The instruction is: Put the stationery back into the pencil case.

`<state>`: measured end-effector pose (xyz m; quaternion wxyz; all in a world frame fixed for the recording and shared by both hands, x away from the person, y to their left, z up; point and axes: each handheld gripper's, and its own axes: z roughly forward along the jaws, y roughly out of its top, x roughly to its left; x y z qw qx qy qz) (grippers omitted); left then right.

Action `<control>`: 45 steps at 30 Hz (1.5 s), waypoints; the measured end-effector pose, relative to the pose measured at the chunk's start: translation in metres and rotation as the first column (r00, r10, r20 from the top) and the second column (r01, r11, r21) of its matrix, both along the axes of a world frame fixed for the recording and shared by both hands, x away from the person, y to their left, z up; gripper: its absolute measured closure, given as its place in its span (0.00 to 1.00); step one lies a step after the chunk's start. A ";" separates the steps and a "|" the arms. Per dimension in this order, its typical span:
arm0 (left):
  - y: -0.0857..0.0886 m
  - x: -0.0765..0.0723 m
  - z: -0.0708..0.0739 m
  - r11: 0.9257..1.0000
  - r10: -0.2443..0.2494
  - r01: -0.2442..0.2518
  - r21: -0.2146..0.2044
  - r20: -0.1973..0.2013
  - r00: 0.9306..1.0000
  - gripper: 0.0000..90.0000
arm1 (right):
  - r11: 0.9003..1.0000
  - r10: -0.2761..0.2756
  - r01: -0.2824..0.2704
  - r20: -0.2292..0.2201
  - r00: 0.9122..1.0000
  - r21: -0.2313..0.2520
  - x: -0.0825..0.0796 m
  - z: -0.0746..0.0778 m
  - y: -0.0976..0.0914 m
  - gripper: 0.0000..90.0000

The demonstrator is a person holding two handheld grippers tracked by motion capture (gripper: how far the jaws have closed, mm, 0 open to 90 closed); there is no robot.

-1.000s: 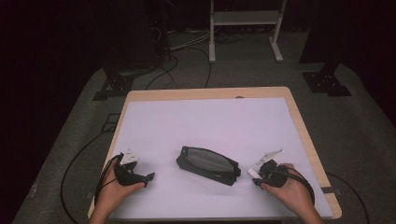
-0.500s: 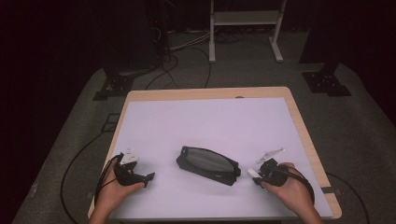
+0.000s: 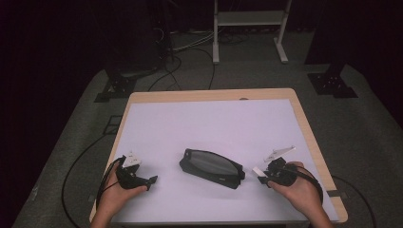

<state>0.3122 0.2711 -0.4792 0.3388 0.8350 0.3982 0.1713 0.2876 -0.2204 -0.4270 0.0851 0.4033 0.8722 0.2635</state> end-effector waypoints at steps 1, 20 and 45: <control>0.000 0.000 0.000 1.000 0.000 0.000 0.000 0.000 1.000 0.00 | 1.000 0.001 -0.001 0.003 1.000 0.002 0.000 0.002 0.000 0.77; 0.000 0.000 0.000 1.000 0.000 0.000 0.000 0.001 1.000 0.00 | 0.998 0.018 -0.022 0.062 0.998 0.063 0.006 0.037 0.004 0.77; 0.000 0.000 0.000 1.000 -0.002 0.002 0.003 -0.001 1.000 0.00 | 0.989 0.103 -0.113 0.106 0.989 0.094 0.016 0.061 0.038 0.77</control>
